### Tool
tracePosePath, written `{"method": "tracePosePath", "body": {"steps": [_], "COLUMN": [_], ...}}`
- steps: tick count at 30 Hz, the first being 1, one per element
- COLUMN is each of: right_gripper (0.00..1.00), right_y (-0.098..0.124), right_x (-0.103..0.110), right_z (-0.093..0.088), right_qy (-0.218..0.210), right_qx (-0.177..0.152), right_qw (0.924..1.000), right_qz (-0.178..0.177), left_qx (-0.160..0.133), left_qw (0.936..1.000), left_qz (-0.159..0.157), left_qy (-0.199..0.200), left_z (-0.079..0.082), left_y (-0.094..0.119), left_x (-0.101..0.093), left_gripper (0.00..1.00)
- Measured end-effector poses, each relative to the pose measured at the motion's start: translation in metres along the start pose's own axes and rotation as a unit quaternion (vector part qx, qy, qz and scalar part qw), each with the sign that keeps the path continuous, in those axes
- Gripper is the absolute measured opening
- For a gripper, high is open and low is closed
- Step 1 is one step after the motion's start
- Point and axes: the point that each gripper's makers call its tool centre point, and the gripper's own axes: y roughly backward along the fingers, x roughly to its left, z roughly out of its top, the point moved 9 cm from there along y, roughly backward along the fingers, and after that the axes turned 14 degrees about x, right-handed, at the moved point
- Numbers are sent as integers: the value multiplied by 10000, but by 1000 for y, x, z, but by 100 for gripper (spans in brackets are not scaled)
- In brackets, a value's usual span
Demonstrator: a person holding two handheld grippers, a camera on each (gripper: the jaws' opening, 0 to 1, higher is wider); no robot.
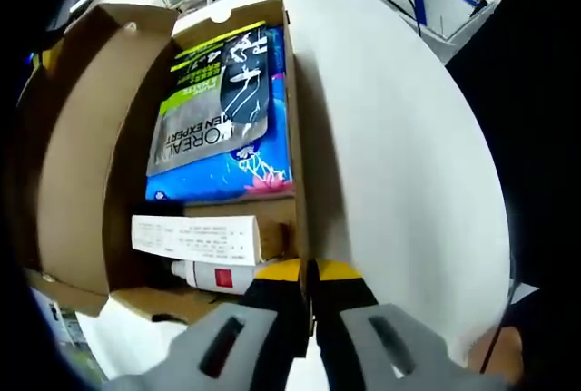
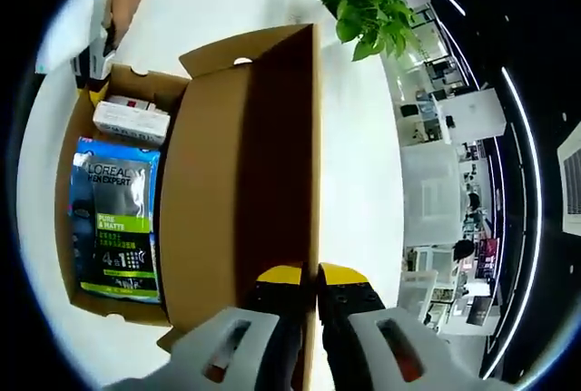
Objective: Operate the shoe box by opening the lid, removing the specified soft item, and placing it in the target area until the item is outside and the box remains undamaged.
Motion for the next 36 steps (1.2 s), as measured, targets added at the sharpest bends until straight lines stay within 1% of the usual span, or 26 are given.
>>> {"method": "tracePosePath", "body": {"steps": [16,30,36], "right_gripper": [3,3,3], "right_y": [-16,-26,-33], "right_x": [-5,-8,-11], "right_z": [0,0,0], "right_qy": [-132,-116,-127], "right_qx": [-44,-62,-70], "right_qw": [9996,9990,9979], "right_qz": [259,435,624], "left_qx": [-26,-37,-38], "left_qw": [10000,10000,10000], "left_qz": [-7,-24,-23], "left_qy": [-6,5,2], "left_z": [-1,-1,-1], "left_y": [0,1,1], "left_x": [-1,-1,-1], "left_gripper": [2,2,2]}}
